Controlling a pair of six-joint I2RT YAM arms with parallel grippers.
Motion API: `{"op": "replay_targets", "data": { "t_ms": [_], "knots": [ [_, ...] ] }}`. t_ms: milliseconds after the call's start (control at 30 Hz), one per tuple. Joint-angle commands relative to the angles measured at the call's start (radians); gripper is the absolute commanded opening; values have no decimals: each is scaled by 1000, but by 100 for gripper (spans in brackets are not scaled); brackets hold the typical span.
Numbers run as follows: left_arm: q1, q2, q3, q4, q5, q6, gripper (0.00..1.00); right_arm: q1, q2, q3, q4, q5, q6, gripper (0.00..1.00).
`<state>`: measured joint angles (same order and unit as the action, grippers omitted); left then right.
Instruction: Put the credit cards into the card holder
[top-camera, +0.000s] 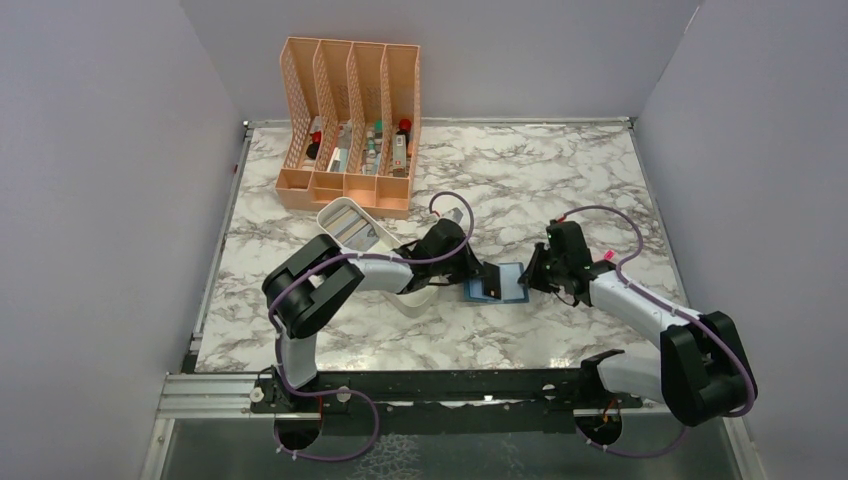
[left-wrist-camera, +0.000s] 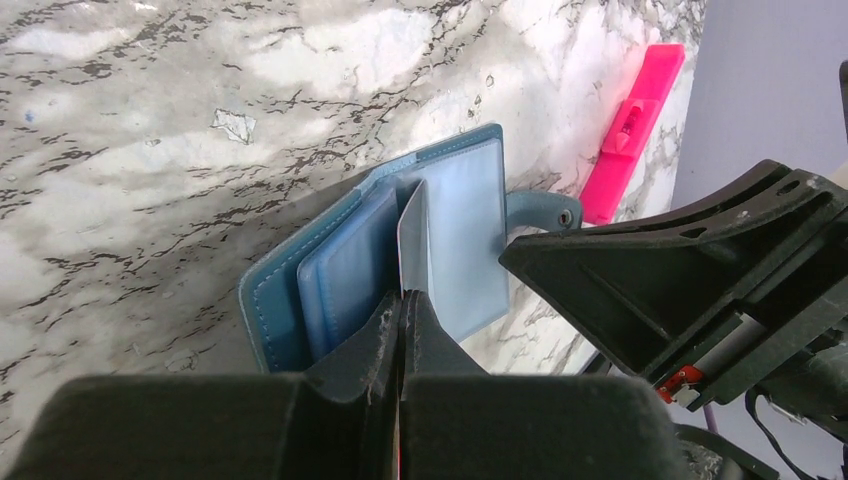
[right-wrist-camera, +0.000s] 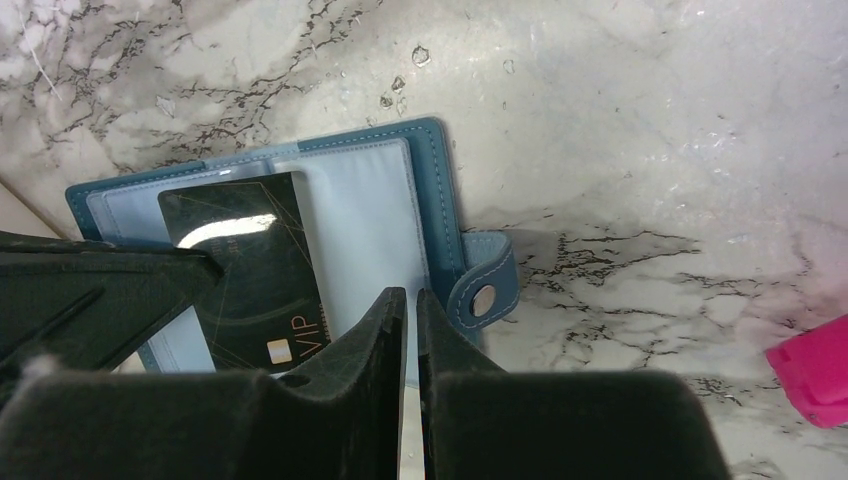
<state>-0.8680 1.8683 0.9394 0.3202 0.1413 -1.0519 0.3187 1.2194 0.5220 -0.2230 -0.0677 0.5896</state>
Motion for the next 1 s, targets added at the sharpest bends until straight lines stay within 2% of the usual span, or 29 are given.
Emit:
{"op": "replay_targets", "data": {
  "t_ms": [0, 267, 467, 800, 900, 967],
  "knots": [
    [-12, -10, -19, 12, -51, -11, 0, -1, 7, 18, -20, 34, -17, 14],
    [-20, 13, -18, 58, -14, -57, 0, -1, -17, 11, -61, 103, 2, 15],
    [-28, 26, -23, 67, -21, -66, 0, -1, 9, -16, -35, 86, 26, 15],
    [-35, 2, -25, 20, -87, -7, 17, -1, 12, -24, -27, 80, 26, 14],
    [-34, 5, -9, -9, -101, 9, 17, -1, 12, -25, -26, 77, 25, 14],
    [-35, 10, -5, -13, -110, 12, 12, -1, 11, -25, -24, 75, 24, 14]
  ]
}}
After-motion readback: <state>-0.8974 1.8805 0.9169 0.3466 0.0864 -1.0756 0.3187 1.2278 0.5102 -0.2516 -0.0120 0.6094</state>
